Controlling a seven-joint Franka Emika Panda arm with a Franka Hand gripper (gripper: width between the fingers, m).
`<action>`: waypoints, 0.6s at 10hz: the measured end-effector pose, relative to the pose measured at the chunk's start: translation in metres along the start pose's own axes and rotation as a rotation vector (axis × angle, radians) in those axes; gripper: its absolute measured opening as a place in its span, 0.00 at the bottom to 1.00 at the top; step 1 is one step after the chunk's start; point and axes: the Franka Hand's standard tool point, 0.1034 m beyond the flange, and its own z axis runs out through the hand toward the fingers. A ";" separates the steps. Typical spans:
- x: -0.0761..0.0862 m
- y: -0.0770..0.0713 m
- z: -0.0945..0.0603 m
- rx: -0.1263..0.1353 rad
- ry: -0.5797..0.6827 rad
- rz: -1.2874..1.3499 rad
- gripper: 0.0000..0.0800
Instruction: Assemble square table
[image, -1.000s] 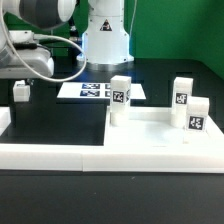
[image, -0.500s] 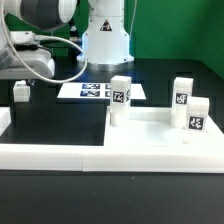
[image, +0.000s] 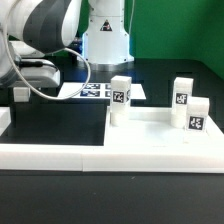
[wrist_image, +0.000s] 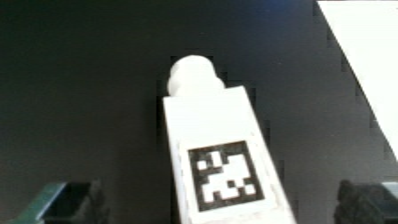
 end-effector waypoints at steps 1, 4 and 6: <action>0.000 0.000 0.001 0.000 -0.001 0.001 0.81; 0.000 0.001 0.001 0.000 -0.002 0.001 0.44; 0.000 0.001 0.001 0.001 -0.002 0.001 0.36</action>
Offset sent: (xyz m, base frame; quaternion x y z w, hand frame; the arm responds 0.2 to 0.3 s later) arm 0.0000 0.0000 0.0000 0.0000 0.0000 0.0000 1.0000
